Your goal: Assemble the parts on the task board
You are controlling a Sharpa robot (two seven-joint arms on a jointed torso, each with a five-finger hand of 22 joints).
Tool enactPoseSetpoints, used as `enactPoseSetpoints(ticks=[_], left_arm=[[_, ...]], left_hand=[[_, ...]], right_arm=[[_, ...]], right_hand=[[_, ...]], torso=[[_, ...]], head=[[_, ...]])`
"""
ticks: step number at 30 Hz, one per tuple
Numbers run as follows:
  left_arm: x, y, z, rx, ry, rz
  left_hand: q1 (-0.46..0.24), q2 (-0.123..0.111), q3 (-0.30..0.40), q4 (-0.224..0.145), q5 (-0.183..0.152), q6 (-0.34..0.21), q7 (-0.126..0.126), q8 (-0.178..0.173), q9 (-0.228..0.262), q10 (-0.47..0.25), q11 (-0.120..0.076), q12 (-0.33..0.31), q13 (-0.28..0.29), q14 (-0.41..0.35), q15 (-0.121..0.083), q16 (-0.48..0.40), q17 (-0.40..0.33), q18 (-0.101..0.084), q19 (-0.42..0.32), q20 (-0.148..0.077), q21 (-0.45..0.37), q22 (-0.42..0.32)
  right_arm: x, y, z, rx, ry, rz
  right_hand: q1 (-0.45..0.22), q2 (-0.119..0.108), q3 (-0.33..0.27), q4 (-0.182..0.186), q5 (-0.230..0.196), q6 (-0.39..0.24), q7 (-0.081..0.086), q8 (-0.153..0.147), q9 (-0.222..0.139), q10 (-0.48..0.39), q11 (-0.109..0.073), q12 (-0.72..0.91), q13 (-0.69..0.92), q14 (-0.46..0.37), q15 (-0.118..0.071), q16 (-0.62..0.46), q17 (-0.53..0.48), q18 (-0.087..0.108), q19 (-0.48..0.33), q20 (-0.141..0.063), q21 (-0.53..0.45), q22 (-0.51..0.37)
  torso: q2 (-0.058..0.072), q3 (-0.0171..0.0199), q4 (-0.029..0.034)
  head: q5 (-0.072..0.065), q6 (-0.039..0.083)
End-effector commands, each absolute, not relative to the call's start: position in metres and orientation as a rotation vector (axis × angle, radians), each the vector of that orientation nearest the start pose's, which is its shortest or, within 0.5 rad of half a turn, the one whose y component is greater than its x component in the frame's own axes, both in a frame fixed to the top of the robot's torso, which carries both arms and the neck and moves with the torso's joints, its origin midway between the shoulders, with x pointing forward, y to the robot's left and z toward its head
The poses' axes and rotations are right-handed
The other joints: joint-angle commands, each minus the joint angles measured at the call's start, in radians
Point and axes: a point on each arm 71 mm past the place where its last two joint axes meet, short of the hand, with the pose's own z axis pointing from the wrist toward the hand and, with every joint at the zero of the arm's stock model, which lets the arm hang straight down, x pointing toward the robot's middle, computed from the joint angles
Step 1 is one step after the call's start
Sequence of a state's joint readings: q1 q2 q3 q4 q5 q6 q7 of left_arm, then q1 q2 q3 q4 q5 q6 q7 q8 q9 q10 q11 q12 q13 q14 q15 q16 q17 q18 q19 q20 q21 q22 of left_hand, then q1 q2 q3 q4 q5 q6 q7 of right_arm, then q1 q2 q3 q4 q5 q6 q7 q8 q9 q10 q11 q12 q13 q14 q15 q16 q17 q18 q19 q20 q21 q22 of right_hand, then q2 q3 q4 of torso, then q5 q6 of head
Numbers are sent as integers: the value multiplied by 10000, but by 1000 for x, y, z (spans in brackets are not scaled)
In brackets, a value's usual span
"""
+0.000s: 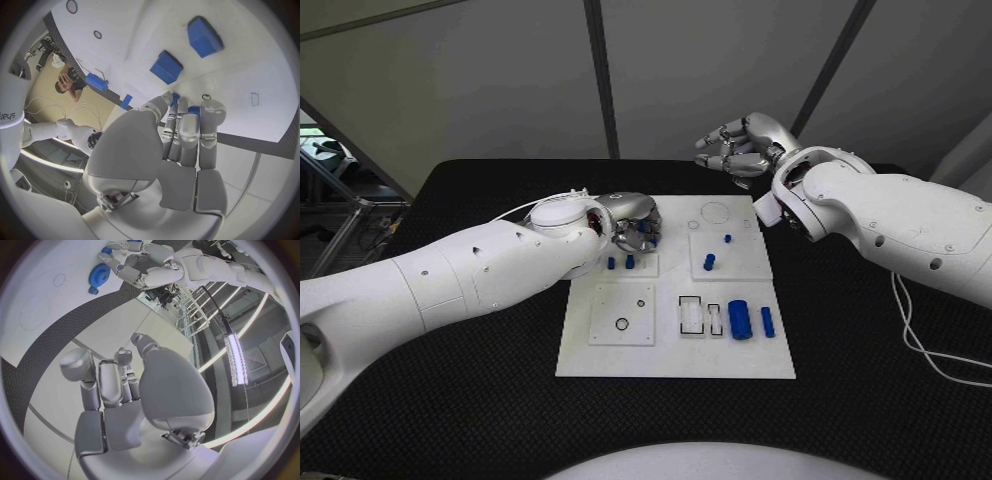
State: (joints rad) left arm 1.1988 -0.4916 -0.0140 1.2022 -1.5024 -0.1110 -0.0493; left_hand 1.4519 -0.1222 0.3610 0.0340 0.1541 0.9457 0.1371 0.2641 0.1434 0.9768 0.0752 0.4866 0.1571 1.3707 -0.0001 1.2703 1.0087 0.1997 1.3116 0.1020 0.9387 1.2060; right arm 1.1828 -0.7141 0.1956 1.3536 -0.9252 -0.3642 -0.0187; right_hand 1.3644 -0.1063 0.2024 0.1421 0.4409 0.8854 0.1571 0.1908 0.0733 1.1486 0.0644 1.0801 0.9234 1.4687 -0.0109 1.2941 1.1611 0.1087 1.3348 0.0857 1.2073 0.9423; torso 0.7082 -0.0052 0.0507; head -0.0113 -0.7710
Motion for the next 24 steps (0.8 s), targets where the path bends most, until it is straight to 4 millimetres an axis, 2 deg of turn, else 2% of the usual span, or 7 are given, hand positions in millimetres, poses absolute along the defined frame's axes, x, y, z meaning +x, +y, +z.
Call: enactPoseSetpoints(ticks=[1,14,24], left_arm=[[530,100,-206,3410,17968,-6802],[531,101,-206,3357,17892,-6799],[527,104,-203,3252,17535,-6985]], left_hand=[[89,-7,147,-11,-43,88,6,-59,-20,112,-5,-71,-20,83,-3,90,48,-760,83,-8,95,73],[67,-82,655,-189,-59,292,39,-180,-86,350,10,-188,-87,231,-4,322,191,-836,257,-9,558,434],[-85,-171,770,-198,-69,351,100,-253,-116,388,47,-288,-120,271,25,396,217,-852,288,-4,660,535]], right_arm=[[542,-197,-119,4473,15004,10012],[542,-196,-119,4465,15013,10026],[541,-197,-119,4471,15002,10011]], right_hand=[[-52,27,41,-3,46,17,0,49,-7,-53,0,-32,-11,168,-66,-34,-7,70,-95,-1,-34,-10],[-52,28,44,-3,47,17,1,50,-7,-46,0,-24,-2,168,-67,-36,-8,70,-95,-2,-35,-10],[-53,34,56,1,49,19,1,54,-7,-16,0,4,34,167,-67,-44,-12,69,-91,-2,-37,-8]], torso=[[-4,-2,-1],[0,-6,4],[-8,-14,1]], head=[[9,-6],[0,-20],[-17,3]])
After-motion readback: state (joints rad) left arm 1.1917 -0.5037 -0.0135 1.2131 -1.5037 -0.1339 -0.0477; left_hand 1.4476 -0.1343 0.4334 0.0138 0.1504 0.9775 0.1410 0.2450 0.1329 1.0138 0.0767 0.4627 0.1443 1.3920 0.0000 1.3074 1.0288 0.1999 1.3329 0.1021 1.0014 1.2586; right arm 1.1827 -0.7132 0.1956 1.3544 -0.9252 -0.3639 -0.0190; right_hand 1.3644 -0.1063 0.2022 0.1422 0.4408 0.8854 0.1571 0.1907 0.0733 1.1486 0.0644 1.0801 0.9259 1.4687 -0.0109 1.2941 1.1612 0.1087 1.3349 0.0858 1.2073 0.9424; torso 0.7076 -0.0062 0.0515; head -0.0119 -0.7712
